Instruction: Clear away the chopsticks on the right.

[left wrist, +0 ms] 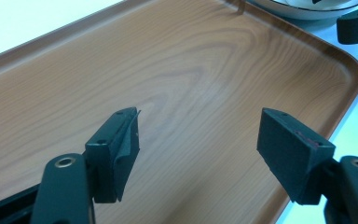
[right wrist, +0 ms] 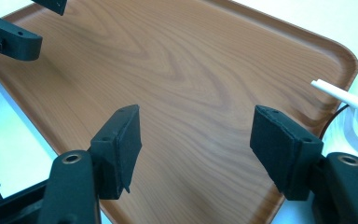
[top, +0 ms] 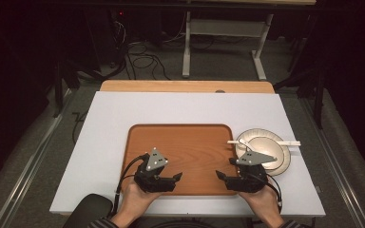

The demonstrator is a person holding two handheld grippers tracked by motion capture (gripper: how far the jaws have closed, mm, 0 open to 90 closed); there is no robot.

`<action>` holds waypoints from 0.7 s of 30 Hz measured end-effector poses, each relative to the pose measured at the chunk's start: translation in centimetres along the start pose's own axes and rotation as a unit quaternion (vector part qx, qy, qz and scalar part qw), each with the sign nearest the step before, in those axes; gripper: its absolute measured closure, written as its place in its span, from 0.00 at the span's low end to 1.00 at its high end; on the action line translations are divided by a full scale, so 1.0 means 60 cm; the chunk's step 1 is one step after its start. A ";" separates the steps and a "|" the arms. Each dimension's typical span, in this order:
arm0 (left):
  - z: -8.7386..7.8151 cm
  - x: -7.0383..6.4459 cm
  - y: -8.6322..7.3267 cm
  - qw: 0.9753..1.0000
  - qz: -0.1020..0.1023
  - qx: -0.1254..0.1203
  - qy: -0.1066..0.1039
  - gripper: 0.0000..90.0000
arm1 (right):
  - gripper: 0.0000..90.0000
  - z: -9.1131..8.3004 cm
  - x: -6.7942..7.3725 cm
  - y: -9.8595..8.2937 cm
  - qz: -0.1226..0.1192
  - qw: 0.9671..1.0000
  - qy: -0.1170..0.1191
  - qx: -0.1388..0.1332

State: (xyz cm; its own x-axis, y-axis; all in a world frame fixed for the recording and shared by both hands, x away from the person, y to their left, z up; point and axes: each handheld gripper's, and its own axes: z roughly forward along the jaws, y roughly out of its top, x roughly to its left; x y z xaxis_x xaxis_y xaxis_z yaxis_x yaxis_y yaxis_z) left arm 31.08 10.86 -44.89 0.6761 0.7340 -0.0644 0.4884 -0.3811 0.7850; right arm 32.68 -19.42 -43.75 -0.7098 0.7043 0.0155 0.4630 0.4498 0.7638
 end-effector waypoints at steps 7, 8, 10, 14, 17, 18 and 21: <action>-0.002 0.000 -0.001 1.000 0.003 -0.003 0.002 0.34 | 0.39 0.000 0.000 0.001 0.003 1.000 0.004 -0.003; -0.003 0.000 -0.001 1.000 0.003 -0.006 0.002 0.34 | 0.40 0.000 -0.001 0.001 0.005 1.000 0.005 -0.002; -0.004 -0.001 -0.002 1.000 0.005 -0.007 0.003 0.34 | 0.39 0.001 -0.001 0.002 0.007 1.000 0.007 -0.001; -0.005 0.000 -0.002 1.000 0.006 -0.008 0.004 0.33 | 0.39 -0.004 0.001 0.004 0.004 1.000 0.010 -0.005; -0.005 0.000 -0.003 1.000 0.005 -0.008 0.004 0.33 | 0.39 -0.005 0.002 0.006 0.001 1.000 0.011 0.001; -0.005 0.000 -0.003 1.000 0.004 -0.006 0.004 0.33 | 0.38 -0.006 0.002 0.006 -0.001 1.000 0.012 0.003; -0.005 0.001 -0.003 1.000 0.000 -0.003 0.003 0.32 | 0.37 -0.007 0.004 0.007 -0.003 1.000 0.016 0.005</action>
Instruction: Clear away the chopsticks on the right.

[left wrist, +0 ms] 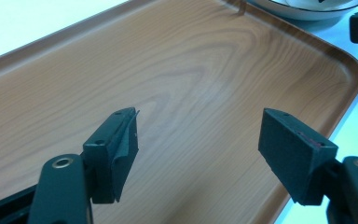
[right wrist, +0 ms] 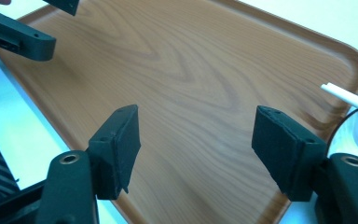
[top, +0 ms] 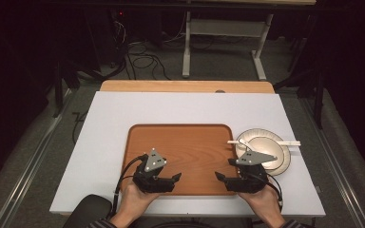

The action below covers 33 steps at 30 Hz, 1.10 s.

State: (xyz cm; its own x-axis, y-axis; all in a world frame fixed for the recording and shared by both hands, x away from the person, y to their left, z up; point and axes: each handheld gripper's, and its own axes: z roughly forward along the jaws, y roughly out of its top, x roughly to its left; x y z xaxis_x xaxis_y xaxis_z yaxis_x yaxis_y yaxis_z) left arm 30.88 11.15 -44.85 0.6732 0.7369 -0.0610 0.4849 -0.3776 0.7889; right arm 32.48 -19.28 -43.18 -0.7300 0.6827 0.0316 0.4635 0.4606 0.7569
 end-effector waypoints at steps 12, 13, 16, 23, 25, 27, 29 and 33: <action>-0.004 0.004 0.000 1.000 -0.006 -0.004 0.002 0.33 | 0.30 -0.017 -0.001 0.008 -0.001 1.000 0.021 -0.007; -0.004 0.004 0.000 1.000 -0.006 -0.004 0.002 0.33 | 0.30 -0.019 -0.003 0.009 -0.001 1.000 0.021 -0.006; -0.004 0.004 0.000 1.000 -0.007 -0.003 0.001 0.33 | 0.32 -0.026 -0.008 0.011 0.004 1.000 0.024 -0.009; -0.003 0.003 0.000 1.000 -0.008 -0.002 0.000 0.33 | 0.39 -0.039 -0.016 0.011 0.002 1.000 0.021 -0.010; -0.003 0.003 0.000 1.000 -0.008 -0.001 0.000 0.33 | 0.41 -0.044 -0.019 0.010 0.000 1.000 0.019 -0.013; -0.003 0.003 0.000 1.000 -0.008 -0.001 0.000 0.33 | 0.42 -0.049 -0.023 0.010 -0.001 1.000 0.014 -0.015; -0.003 0.003 -0.001 1.000 -0.008 -0.001 0.000 0.33 | 0.44 -0.053 -0.026 0.010 -0.004 1.000 0.010 -0.013; -0.003 0.003 -0.001 1.000 -0.007 -0.001 0.000 0.34 | 0.46 -0.063 -0.033 0.009 -0.006 1.000 0.001 -0.011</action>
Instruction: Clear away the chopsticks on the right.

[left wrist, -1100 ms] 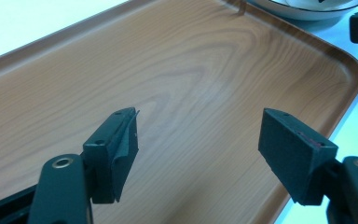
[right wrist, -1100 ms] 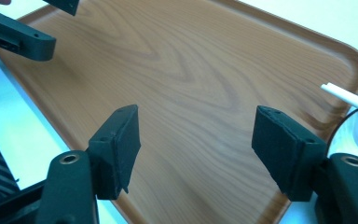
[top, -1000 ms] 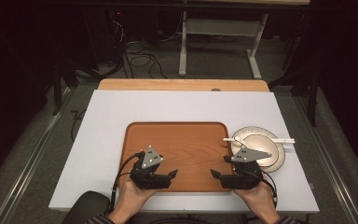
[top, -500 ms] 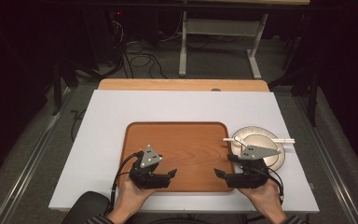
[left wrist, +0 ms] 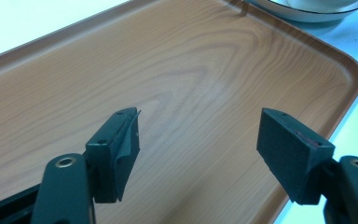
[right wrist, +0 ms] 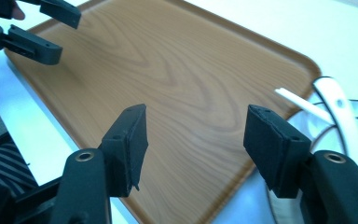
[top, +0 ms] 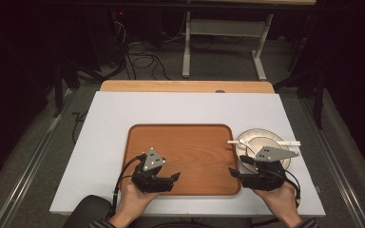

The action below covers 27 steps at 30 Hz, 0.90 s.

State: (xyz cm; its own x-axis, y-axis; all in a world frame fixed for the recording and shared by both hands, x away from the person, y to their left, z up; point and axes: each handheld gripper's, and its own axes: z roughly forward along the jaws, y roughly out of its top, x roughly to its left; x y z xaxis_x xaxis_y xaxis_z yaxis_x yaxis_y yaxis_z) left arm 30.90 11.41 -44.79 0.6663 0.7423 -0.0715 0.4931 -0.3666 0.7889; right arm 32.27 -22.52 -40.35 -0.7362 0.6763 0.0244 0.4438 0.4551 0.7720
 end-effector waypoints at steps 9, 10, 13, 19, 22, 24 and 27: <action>-0.001 -0.001 0.000 1.000 0.001 -0.007 0.003 0.35 | 0.47 -0.023 -0.020 -0.002 0.008 1.000 -0.014 -0.006; -0.002 -0.001 0.000 1.000 0.001 -0.007 0.003 0.35 | 0.47 -0.025 -0.022 -0.002 0.010 1.000 -0.015 -0.007; -0.001 -0.001 0.000 1.000 0.002 -0.007 0.003 0.35 | 0.50 -0.033 -0.030 -0.002 0.018 1.000 -0.007 -0.008; -0.001 0.001 0.001 1.000 -0.001 -0.007 0.003 0.35 | 0.52 -0.048 -0.048 0.000 0.023 0.999 -0.021 -0.011; -0.001 0.001 0.001 1.000 -0.002 -0.008 0.003 0.35 | 0.53 -0.055 -0.059 0.001 0.027 0.999 -0.023 -0.011; -0.001 0.001 0.001 1.000 -0.002 -0.007 0.003 0.35 | 0.55 -0.058 -0.065 0.001 0.027 0.999 -0.020 -0.011; 0.000 0.002 0.001 1.000 -0.002 -0.006 0.003 0.35 | 0.57 -0.064 -0.072 0.001 0.027 0.999 -0.022 -0.009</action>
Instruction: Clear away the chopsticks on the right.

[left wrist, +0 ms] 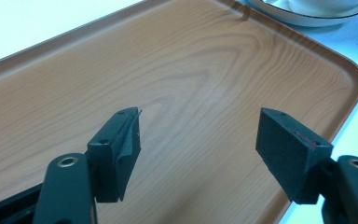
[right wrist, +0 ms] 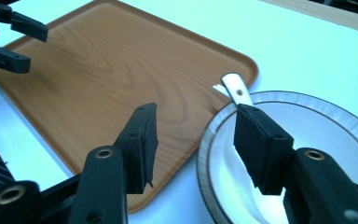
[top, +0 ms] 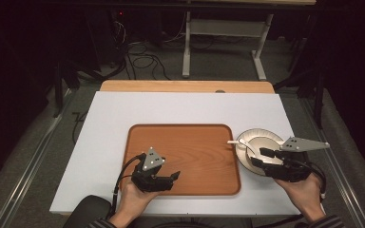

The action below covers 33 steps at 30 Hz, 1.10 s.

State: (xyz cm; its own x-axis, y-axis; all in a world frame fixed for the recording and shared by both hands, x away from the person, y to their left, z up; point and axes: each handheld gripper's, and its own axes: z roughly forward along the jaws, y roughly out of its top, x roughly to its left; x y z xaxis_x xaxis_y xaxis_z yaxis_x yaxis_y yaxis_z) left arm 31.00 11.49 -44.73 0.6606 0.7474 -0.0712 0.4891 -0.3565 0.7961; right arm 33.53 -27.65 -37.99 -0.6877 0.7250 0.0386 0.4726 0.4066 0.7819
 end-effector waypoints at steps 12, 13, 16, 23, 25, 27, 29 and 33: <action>-0.001 0.001 0.000 1.000 0.000 -0.002 0.001 0.35 | 0.61 -0.024 -0.038 0.013 -0.006 0.999 -0.037 0.008; -0.001 0.002 0.000 1.000 0.000 -0.002 0.002 0.35 | 0.61 -0.025 -0.041 0.014 -0.004 0.999 -0.037 0.007; 0.000 0.002 0.000 1.000 0.000 -0.001 0.002 0.35 | 0.63 -0.027 -0.050 0.017 -0.002 0.999 -0.041 0.011; 0.001 0.003 0.001 1.000 -0.001 -0.001 0.003 0.35 | 0.67 -0.028 -0.076 0.021 0.008 0.998 -0.054 0.021; 0.000 0.004 0.002 1.000 -0.001 -0.001 0.004 0.35 | 0.68 -0.028 -0.084 0.022 0.008 0.998 -0.061 0.023; 0.001 0.004 0.002 1.000 -0.001 -0.001 0.004 0.35 | 0.69 -0.030 -0.092 0.022 0.007 0.997 -0.065 0.027; 0.001 0.005 0.003 1.000 -0.006 -0.002 0.001 0.35 | 0.70 -0.030 -0.098 0.023 0.006 0.997 -0.070 0.031; -0.001 0.006 0.004 1.000 -0.013 -0.006 -0.002 0.35 | 0.71 -0.029 -0.112 0.024 0.011 0.996 -0.077 0.039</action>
State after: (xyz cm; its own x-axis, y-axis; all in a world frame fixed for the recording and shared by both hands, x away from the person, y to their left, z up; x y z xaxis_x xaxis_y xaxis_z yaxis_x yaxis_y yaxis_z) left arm 31.33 11.72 -44.54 0.6502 0.7540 -0.0936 0.4989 -0.3308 0.8010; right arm 37.86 -32.89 -36.01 -0.5869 0.8084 -0.0451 0.5328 0.4275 0.7303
